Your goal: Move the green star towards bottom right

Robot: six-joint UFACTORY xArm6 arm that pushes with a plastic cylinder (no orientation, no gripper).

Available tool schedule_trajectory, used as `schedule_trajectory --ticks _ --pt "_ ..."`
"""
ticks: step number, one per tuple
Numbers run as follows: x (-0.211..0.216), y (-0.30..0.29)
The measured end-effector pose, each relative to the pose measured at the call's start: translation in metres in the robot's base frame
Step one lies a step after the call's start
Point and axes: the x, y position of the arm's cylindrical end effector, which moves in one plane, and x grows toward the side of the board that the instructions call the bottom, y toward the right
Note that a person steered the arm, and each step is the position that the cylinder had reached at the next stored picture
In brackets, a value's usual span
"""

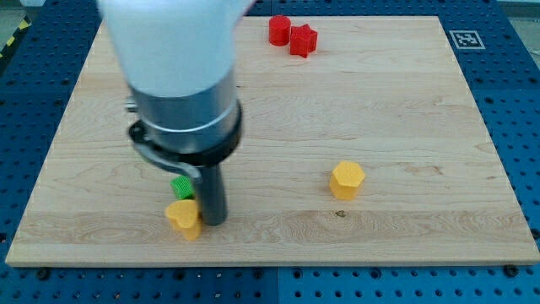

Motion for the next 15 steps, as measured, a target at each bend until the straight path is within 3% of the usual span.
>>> schedule_trajectory --ticks 3,5,15 --pt "-0.001 -0.068" --pt "-0.040 -0.081" --pt "0.002 0.181"
